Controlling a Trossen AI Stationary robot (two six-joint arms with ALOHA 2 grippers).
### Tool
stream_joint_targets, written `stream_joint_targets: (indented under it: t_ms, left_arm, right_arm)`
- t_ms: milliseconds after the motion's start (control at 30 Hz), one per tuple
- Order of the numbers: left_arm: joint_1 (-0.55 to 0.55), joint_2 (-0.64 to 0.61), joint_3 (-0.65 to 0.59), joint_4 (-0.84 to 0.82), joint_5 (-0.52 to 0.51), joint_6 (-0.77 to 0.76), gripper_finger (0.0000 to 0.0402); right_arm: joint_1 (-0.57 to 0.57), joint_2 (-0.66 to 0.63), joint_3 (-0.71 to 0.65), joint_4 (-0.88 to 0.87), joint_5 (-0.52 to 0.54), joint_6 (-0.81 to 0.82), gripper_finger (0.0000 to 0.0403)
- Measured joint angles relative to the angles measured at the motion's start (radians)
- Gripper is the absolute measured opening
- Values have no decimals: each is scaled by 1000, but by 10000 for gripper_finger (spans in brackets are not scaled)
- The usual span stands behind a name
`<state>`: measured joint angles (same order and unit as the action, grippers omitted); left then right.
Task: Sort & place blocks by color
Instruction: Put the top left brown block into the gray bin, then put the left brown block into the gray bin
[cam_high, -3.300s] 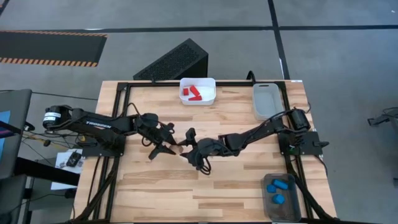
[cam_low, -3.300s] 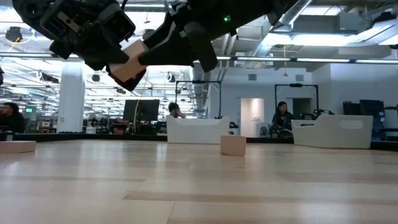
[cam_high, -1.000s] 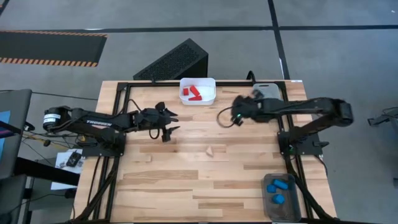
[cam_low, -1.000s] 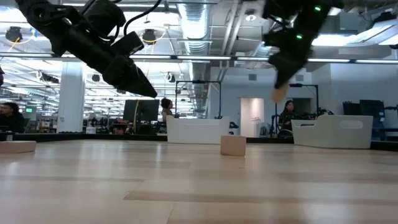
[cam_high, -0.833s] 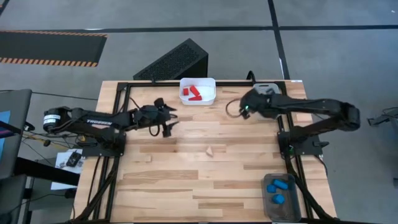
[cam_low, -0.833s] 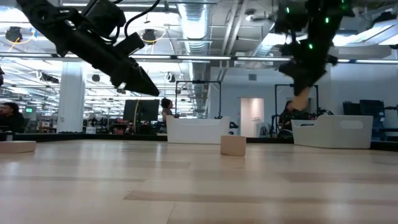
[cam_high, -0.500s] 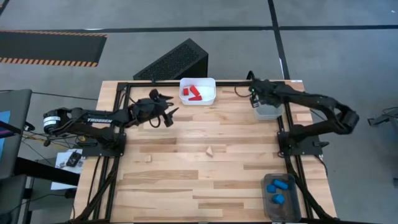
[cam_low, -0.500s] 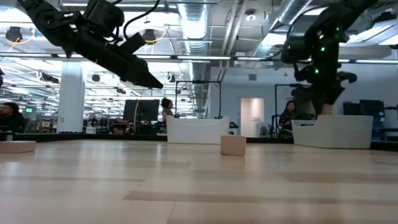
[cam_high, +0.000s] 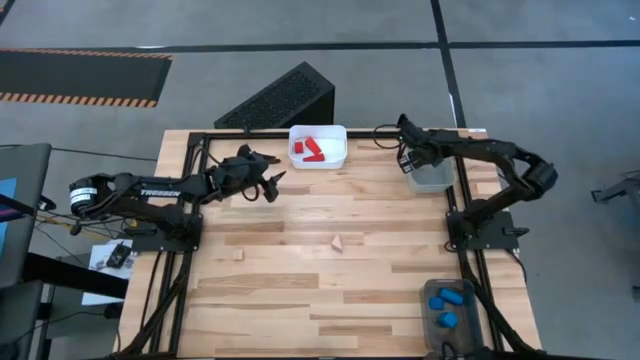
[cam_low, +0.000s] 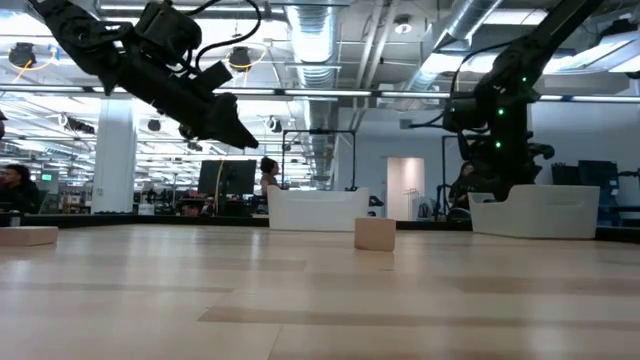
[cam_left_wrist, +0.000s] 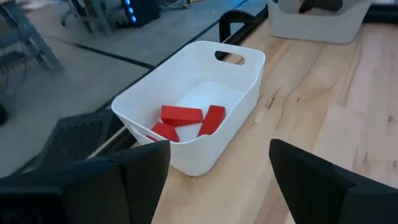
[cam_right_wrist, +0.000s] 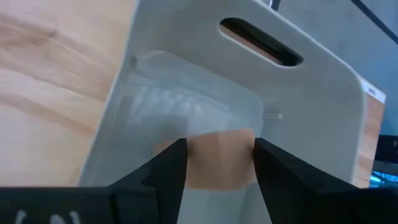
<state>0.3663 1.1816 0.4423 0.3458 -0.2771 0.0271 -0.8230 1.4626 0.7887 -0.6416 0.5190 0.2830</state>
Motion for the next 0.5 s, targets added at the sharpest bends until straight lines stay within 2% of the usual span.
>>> stream_joint_targets:
  t_ms: [100,200,333,500]
  left_arm:
    - [-27,-5,0,-5,-13,-53,263]
    - [-81,-29,4,-58,-78,-66,263]
    - [-169,-87,20,-184,-194,-121,263]
    - [-269,-130,21,-317,-267,-247,263]
  right_arm:
    - [0,9,0,18,5,-29,211]
    - [5,-9,0,19,2,-58,214]
    - [29,-91,0,22,2,-84,215]
    - [79,-229,0,57,3,-99,215]
